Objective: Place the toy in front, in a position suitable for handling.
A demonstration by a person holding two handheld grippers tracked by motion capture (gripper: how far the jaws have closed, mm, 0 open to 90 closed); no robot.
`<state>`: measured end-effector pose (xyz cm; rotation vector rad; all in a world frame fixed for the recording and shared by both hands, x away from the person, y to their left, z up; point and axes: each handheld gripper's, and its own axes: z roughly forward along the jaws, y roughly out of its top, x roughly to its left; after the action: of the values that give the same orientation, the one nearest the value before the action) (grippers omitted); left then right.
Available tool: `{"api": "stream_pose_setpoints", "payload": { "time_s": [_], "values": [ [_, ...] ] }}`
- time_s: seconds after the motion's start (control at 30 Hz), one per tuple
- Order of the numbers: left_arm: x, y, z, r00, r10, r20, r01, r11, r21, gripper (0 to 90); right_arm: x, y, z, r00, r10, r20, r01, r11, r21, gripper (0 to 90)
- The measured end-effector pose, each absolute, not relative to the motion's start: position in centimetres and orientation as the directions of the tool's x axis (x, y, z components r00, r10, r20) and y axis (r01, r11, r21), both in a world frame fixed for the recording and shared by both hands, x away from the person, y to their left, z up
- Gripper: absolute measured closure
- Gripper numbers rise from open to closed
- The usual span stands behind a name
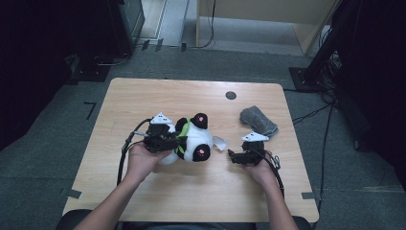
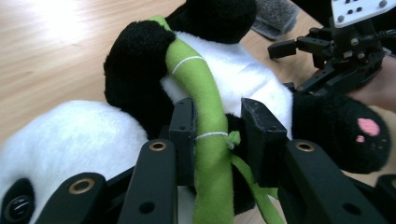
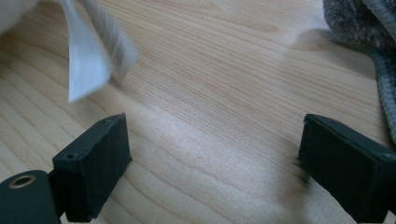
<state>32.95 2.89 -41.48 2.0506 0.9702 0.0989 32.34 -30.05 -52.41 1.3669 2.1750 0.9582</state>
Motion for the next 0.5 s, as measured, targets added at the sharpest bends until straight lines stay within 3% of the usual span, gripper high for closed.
{"api": "stream_pose_setpoints", "payload": {
  "time_s": [0.3, 0.5],
  "values": [
    [33.11, 2.38, -42.63, 0.694, 0.664, -0.278, 0.599, -0.317, 0.735, 64.4, 32.38, -29.81, -52.42, -0.408, 0.913, 0.031, 0.639, 0.261, 0.723, 6.8],
    [32.79, 2.14, -42.65, 0.716, 0.657, -0.236, 0.561, -0.34, 0.754, 55.3, 32.38, -29.69, -52.42, -0.396, 0.918, 0.031, 0.643, 0.253, 0.723, 6.7]
  ]
}}
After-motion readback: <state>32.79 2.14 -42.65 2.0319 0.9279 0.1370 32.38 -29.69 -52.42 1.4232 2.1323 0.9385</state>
